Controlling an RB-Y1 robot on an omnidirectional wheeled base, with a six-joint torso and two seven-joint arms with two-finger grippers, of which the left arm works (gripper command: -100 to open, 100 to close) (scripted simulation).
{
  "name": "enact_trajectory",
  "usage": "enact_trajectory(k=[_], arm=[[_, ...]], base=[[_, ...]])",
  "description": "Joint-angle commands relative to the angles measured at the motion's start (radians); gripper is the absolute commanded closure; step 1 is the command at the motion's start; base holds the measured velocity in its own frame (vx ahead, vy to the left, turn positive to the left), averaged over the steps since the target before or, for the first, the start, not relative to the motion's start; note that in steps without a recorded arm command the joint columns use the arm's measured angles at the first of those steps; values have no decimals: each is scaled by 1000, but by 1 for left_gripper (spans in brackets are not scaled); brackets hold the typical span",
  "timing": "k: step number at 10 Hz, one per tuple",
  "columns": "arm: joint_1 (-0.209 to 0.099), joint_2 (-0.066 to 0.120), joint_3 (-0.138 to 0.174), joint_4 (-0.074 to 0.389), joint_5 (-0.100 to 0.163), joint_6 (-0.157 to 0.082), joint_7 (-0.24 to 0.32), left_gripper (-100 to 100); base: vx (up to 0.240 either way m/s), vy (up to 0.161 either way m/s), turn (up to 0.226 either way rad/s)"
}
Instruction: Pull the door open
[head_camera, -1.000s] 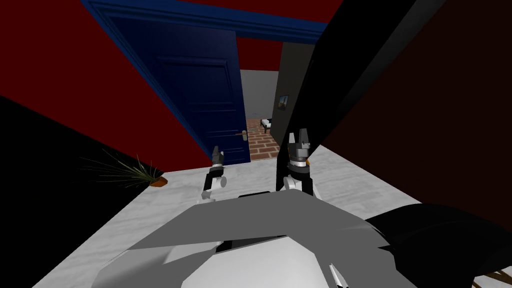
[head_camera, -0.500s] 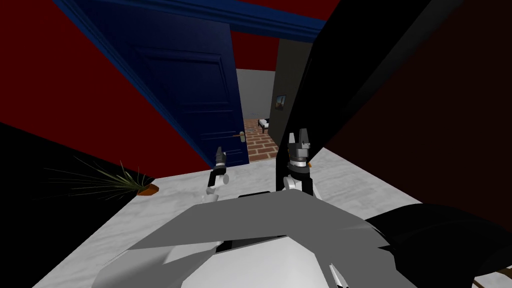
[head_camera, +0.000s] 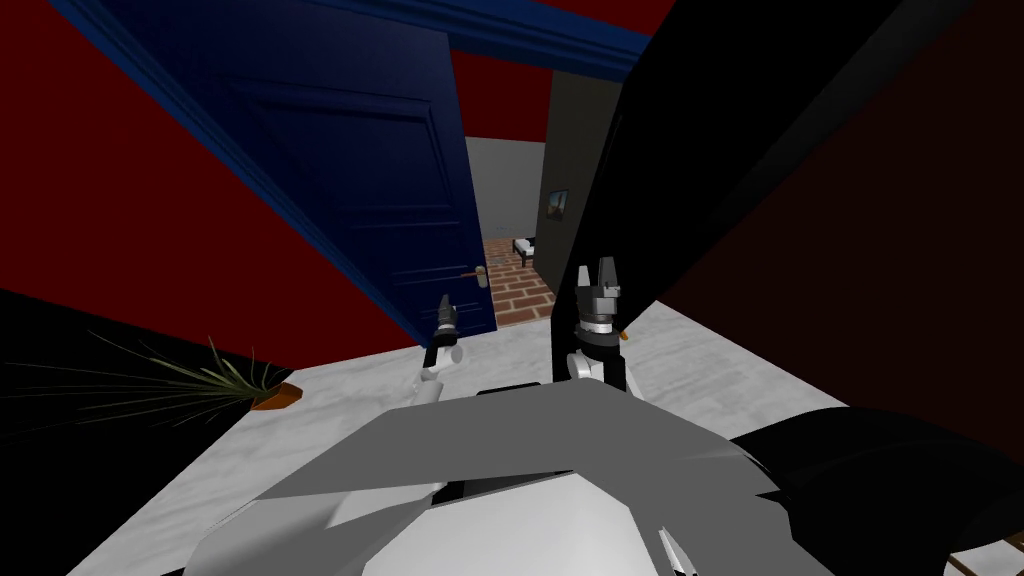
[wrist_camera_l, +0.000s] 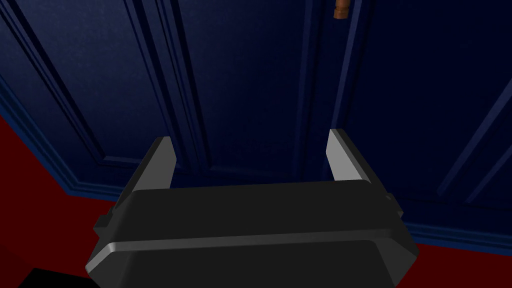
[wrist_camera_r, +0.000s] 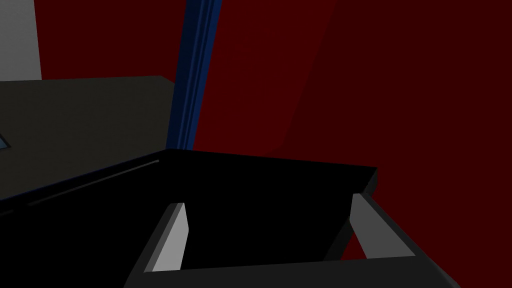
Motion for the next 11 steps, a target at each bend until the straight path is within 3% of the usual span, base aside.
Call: enact_trajectory(k=[1,11], arm=[[-25,-2,-1,44,24,-3,-24,-100],[-150,-38,-8,257,146,-12,-153,-100]], base=[[96,25,-64],[96,23,-39]])
